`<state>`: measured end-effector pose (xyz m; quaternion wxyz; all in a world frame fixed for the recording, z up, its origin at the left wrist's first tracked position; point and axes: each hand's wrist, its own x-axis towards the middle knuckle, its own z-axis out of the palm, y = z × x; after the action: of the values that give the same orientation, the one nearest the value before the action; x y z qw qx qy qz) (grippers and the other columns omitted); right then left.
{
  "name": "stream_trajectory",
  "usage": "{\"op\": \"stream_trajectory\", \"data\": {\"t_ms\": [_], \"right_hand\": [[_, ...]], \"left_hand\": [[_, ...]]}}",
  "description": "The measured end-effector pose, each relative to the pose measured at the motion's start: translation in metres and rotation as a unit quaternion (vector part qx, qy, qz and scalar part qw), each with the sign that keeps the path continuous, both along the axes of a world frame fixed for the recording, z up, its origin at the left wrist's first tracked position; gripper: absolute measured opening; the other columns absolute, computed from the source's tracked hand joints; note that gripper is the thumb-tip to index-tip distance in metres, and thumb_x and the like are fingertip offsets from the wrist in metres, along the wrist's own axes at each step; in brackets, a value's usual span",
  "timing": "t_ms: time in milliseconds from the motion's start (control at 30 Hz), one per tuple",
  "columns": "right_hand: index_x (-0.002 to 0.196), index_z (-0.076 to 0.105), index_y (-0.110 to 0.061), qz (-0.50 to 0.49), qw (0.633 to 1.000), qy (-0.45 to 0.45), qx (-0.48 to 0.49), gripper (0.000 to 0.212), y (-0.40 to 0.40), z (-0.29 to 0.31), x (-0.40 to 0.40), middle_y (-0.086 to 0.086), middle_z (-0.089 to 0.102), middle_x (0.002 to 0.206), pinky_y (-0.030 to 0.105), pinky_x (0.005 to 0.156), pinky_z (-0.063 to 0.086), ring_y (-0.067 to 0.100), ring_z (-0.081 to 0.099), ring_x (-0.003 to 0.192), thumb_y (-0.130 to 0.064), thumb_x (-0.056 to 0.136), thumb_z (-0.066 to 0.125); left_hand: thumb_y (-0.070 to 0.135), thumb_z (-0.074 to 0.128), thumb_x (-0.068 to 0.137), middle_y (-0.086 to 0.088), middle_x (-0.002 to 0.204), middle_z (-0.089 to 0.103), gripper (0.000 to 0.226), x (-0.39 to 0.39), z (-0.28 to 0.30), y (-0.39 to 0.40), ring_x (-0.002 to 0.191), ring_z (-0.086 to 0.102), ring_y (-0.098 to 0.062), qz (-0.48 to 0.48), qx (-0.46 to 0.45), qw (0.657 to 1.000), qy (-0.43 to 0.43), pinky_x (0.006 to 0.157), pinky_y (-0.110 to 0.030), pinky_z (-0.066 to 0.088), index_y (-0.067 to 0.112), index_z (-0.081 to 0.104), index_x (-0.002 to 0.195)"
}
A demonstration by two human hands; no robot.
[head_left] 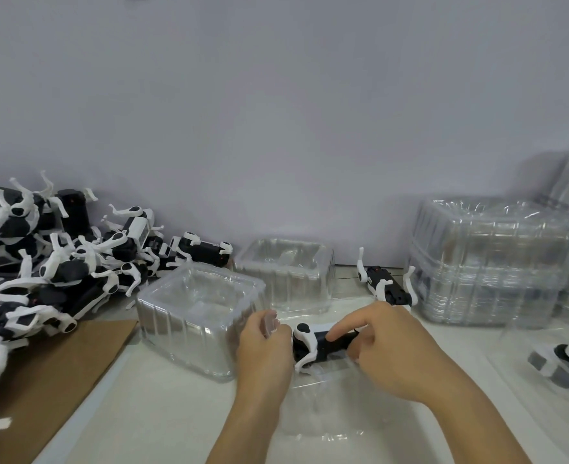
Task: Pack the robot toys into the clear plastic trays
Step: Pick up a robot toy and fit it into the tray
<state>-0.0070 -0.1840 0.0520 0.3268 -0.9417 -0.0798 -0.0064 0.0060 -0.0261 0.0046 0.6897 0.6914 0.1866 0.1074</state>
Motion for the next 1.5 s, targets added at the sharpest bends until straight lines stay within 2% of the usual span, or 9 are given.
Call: {"op": "stream_trajectory", "data": {"t_ms": [200,400,633,833,933,1033,1300,1367,1500], "right_hand": [[0.100,0.074,-0.047,0.053,0.991,0.045,-0.114,0.055,0.009,0.007,-0.006,-0.017,0.054,0.085,0.018,0.060,0.035,0.006,0.049,0.072,-0.003,0.088,0.042],[0.107,0.073,-0.039,0.019,0.989,0.083,-0.119,0.053,0.020,0.010,-0.009,-0.001,0.052,0.118,0.028,0.080,0.040,0.021,0.050,0.101,0.000,0.089,0.042],[0.098,0.077,-0.033,0.016,0.993,0.085,-0.082,0.048,0.015,0.009,-0.010,-0.002,0.063,0.101,0.025,0.061,0.041,0.016,0.051,0.070,-0.002,0.085,0.043],[0.094,0.067,-0.036,-0.010,0.997,-0.075,-0.002,0.025,0.016,-0.001,-0.001,-0.012,0.055,0.096,0.017,0.067,0.043,0.002,0.054,0.081,-0.019,0.092,0.049],[0.115,0.061,-0.042,0.041,0.995,-0.086,-0.010,0.020,0.030,-0.012,0.000,-0.020,0.049,0.117,0.031,0.096,0.034,0.005,0.043,0.116,-0.041,0.096,0.052],[0.118,0.058,-0.044,0.041,0.995,-0.073,-0.054,0.022,0.033,-0.015,0.001,-0.022,0.049,0.119,0.033,0.089,0.022,0.007,0.042,0.119,-0.041,0.098,0.053],[0.117,0.065,-0.042,0.071,0.996,-0.058,-0.016,0.037,0.026,-0.013,0.003,-0.021,0.057,0.112,0.035,0.103,0.038,0.001,0.050,0.112,-0.018,0.095,0.048],[0.111,0.069,-0.038,0.029,0.995,-0.089,0.047,0.042,0.024,-0.012,0.005,-0.018,0.063,0.108,0.018,0.096,0.043,-0.005,0.056,0.103,-0.009,0.093,0.046],[0.080,0.071,-0.035,-0.056,0.978,-0.145,0.143,0.043,0.013,-0.009,0.008,-0.018,0.067,0.095,-0.001,0.070,0.039,-0.014,0.055,0.090,0.002,0.088,0.049]], "left_hand": [[0.014,0.056,0.092,0.015,0.105,0.057,0.027,-0.003,0.004,-0.001,0.089,0.055,0.000,-0.017,-0.010,1.000,0.000,0.064,-0.019,0.037,0.025,0.060,0.116],[0.028,0.081,0.080,0.008,0.128,0.053,0.058,-0.007,0.003,0.000,0.119,0.052,-0.014,-0.072,0.017,0.997,-0.005,0.089,-0.028,0.037,0.022,0.051,0.129],[0.026,0.082,0.080,0.006,0.134,0.051,0.065,-0.006,0.001,0.000,0.125,0.049,-0.015,-0.068,0.002,0.998,-0.015,0.090,-0.029,0.037,0.022,0.049,0.135],[0.034,0.054,0.098,0.012,0.108,0.058,0.012,-0.003,0.006,0.000,0.093,0.052,0.000,-0.033,-0.041,0.999,-0.002,0.069,-0.021,0.036,0.029,0.061,0.106],[0.035,0.049,0.098,0.009,0.102,0.060,0.019,0.000,0.007,0.000,0.088,0.054,-0.002,-0.029,-0.077,0.997,0.015,0.068,-0.024,0.038,0.025,0.063,0.105],[0.033,0.049,0.098,0.006,0.100,0.059,0.022,0.000,0.007,0.000,0.085,0.055,-0.008,-0.022,-0.078,0.997,0.018,0.069,-0.027,0.038,0.015,0.062,0.101],[0.022,0.055,0.096,0.016,0.126,0.056,0.032,-0.009,0.008,-0.002,0.116,0.050,0.002,-0.063,0.093,0.990,-0.084,0.094,-0.021,0.038,0.037,0.058,0.124],[0.024,0.059,0.093,0.022,0.132,0.053,0.033,-0.011,0.010,0.000,0.123,0.044,0.008,-0.090,0.179,0.971,-0.132,0.107,-0.025,0.035,0.047,0.060,0.116],[0.073,0.053,0.077,0.035,0.145,0.030,0.029,-0.017,0.014,0.006,0.141,0.014,0.010,-0.185,0.380,0.893,-0.153,0.114,-0.028,0.011,0.070,0.054,0.105]]}}
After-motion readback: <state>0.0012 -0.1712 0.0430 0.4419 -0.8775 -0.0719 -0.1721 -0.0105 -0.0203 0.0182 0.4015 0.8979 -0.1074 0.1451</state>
